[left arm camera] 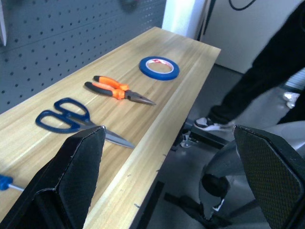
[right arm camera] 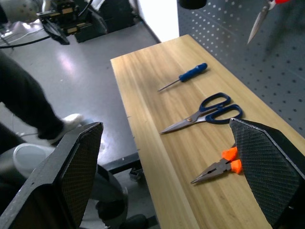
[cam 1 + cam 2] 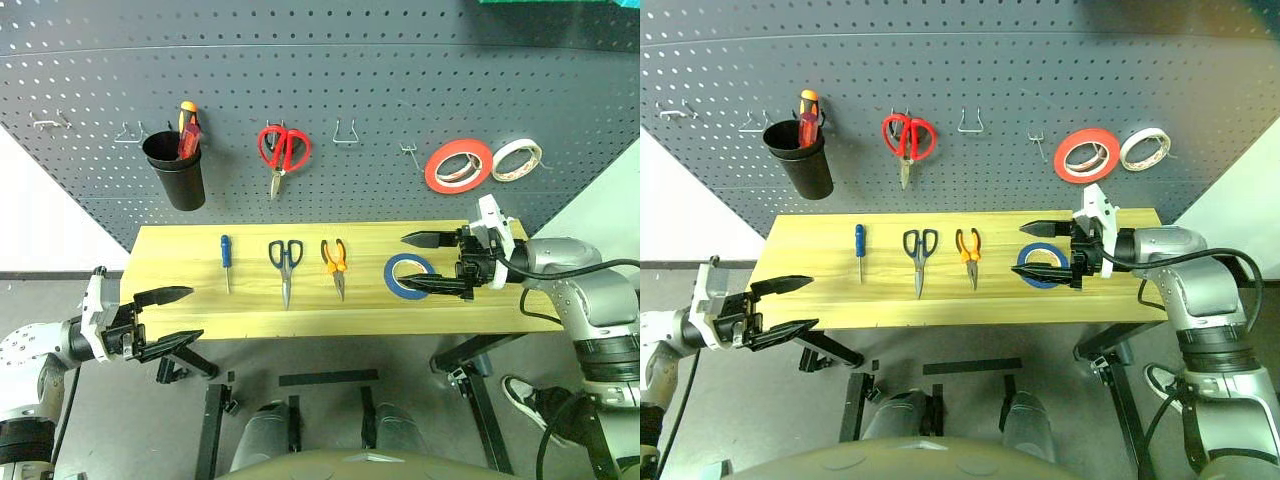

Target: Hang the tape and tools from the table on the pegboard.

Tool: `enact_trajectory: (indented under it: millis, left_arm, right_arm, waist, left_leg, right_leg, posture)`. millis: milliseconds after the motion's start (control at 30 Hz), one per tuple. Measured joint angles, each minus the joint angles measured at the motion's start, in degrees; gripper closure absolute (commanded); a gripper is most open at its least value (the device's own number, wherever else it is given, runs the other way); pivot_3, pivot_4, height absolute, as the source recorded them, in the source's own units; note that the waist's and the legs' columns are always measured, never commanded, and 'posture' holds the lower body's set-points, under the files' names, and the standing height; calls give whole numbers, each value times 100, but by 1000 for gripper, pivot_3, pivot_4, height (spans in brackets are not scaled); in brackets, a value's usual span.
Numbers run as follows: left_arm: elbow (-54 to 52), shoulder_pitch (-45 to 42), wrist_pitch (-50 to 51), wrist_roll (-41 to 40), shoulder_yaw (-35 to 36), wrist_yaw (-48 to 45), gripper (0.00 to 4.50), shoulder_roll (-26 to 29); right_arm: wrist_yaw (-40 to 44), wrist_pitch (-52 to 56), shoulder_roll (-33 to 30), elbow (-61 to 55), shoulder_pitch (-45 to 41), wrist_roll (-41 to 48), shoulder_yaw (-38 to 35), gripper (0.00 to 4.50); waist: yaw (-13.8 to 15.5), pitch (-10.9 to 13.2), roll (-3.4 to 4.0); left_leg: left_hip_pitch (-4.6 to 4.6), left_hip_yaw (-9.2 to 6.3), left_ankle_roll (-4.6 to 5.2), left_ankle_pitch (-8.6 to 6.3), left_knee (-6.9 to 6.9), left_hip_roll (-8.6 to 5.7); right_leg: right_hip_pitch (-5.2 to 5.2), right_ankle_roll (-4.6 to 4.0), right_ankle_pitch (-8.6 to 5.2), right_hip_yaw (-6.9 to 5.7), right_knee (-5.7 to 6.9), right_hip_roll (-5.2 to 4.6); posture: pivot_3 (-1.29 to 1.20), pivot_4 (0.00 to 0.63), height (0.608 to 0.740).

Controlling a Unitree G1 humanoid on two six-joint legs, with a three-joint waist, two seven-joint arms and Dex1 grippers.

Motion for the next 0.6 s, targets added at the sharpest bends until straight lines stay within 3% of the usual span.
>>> enact_trajectory:
  millis: [300,600]
  left_arm:
    - [-415,-335,327,4,-291,311,14,-191]
    - [-8,-606,190,177,-547,185,14,-270]
  right_arm:
    - [-39,-151,-44,104,1,-4,-88,0]
    - [-164,-380,-269,290,152,-294,-204,0]
  waist:
    - [-16,-2,-1]
    - [-89,-3,-3]
  left_leg:
    - [0,9,-1,1,1,-3]
    - [0,31,-1,1,1,-3]
  right_leg:
    - [0,0,0,0,1,0]
    - [-2,1,0,1,1,1]
  posture:
    - [8,92,740]
    - [-26,101,740]
